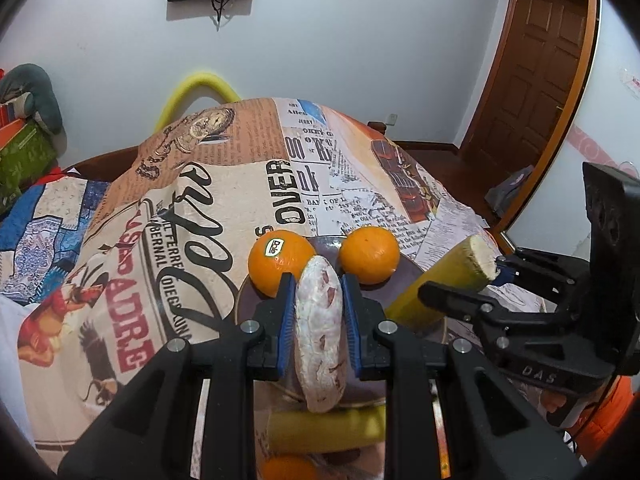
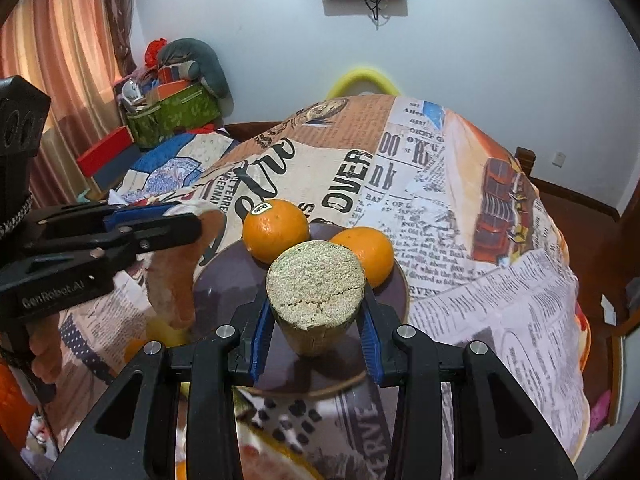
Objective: Organize fruits
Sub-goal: 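Set the pomelo segment and corn cob on the plate and open both tools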
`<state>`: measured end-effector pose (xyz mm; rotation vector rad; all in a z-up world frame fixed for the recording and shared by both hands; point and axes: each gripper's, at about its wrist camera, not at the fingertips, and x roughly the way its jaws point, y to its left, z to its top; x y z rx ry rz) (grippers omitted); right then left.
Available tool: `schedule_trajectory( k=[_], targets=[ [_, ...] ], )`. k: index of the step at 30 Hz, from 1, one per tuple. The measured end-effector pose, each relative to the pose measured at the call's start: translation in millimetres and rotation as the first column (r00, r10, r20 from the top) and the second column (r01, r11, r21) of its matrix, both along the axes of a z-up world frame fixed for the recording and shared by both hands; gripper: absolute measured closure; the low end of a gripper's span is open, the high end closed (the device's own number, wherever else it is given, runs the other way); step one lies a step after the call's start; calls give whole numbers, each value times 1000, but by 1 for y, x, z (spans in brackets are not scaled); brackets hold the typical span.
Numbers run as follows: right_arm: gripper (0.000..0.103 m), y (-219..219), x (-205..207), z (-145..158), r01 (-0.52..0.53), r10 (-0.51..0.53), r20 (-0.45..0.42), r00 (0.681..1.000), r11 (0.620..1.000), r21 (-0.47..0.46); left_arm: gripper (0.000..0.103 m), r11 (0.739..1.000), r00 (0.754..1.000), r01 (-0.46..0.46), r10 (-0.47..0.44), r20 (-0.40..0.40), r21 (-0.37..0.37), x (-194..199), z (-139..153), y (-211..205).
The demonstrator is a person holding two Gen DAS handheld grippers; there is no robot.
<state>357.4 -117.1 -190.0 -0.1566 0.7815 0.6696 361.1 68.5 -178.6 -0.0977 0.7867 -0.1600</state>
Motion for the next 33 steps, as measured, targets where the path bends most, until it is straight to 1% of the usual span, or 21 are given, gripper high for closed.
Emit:
schedule_trajectory(
  k=[5,8,10,13,18,23,26,29,31,33],
  targets=[
    [68,11,12,-3,-18,18,-2,1000,1000,-3,80,1000,1000,-5,5,-21,-10,15,-10,1],
    [67,16,22,-6,-20,20,-22,1000,1000,3,80,1000,999,-9,9,-34,-9,21,-16,1],
    [65,17,29,-10,-11,11,-40,999,1000,1,80,1000,999,-8,8,-46,1,25,-19,0],
    [64,17,34,-15,-5,5,-45,999,1000,-2,80,1000,997,8,-9,-77,-11,28,-26,-1],
    [64,12,36,-17,-11,12,-50,999,1000,16,80,1000,996,10,-8,-91,16,30,-34,-3],
    [63,19,39,-17,-17,17,-41,999,1000,-3,80,1000,996,1,1,-85,25,23,-33,1],
    [57,26,41,-19,-25,24,-46,999,1000,-19,80,999,997,-14,17,-76,37,18,-29,6],
    [56,29,41,-23,-31,29,-47,998,999,-29,80,998,997,-22,26,-69,52,13,-27,10],
    [56,31,40,-26,-62,62,-77,995,998,-7,80,998,997,-27,31,-65,62,10,-27,12],
    [56,36,36,-29,-82,80,-76,994,996,-24,80,998,997,-30,34,-66,62,9,-28,14]
  ],
)
